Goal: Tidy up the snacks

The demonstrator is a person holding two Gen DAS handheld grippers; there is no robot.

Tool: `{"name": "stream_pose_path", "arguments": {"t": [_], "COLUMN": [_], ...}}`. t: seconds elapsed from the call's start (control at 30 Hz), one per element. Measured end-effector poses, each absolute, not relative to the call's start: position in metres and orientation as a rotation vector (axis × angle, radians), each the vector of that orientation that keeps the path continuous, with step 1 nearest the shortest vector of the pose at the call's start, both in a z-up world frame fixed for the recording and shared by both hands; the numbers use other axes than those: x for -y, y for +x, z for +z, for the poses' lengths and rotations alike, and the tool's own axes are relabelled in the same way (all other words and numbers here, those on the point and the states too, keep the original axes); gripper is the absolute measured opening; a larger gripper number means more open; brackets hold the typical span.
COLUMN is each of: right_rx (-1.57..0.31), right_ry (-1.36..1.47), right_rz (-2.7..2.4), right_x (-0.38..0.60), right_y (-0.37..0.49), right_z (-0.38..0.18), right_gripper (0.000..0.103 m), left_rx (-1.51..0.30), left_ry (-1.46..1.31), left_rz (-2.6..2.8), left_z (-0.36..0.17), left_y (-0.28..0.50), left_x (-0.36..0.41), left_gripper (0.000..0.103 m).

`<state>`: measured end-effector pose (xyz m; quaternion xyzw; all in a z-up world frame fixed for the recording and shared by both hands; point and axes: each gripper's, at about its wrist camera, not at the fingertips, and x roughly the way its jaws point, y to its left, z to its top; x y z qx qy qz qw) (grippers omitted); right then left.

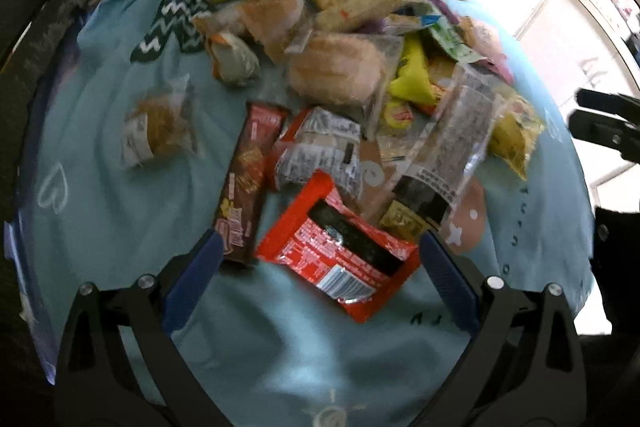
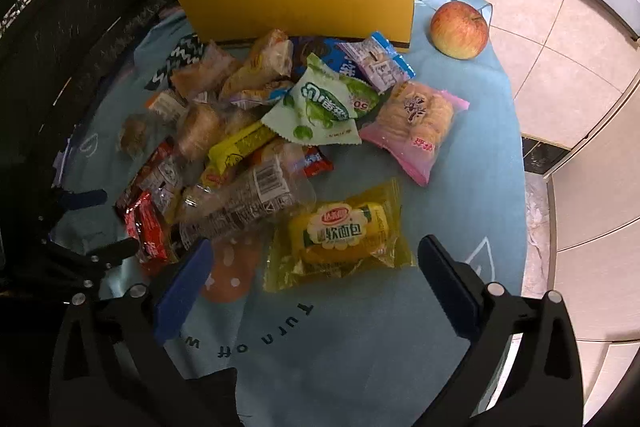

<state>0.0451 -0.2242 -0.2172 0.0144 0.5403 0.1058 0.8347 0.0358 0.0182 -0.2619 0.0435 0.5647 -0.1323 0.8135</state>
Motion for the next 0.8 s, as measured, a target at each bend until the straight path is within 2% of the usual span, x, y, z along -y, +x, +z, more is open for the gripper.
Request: {"name": "stream_pose_path", "arguments": {"t": [0.03, 0.07, 0.17, 0.37, 0.57, 0.8], "right_rx": [-1.146, -1.147, -1.161, -1.189, -1.197, -1.216], "right_ry": [0.021, 0.013, 0.015, 0.026, -0.117, -0.176], "right_rz": [0.209, 0.196, 0.171, 0.159, 0.191, 0.227], "right_x": [0.226, 0.228, 0.235, 0.241, 0.214, 0.195], "right_y": [0.045, 0.046, 0.048, 0.054, 0.062, 0.073], "right_z": [-0.219, -0.22, -0.226, -0.239, -0.255, -0.284], "right_gripper": [0.102, 0.102, 0.102, 0.102, 0.102, 0.102], "left_rx": [-1.217, -1.23, -1.24, -1.261, -1.261, -1.255], "left_ry": [0.089, 0.076, 0.063, 0.048, -0.049, -0.015], "left_rz": [-0.252, -0.234, -0.181, -0.022, -0.059, -0.098], "left_z": [-0.267, -0.271, -0.28, -0.287, -0.279, -0.268], "left_y": [0.037, 0.038, 0.039, 0.05, 0.045, 0.029], "left_x": [-0.019, -0.021, -0.028, -0.064, -0.083, -0.084], "left_gripper": [0.098, 0.09, 0.078, 0.084, 0.084, 0.085]}}
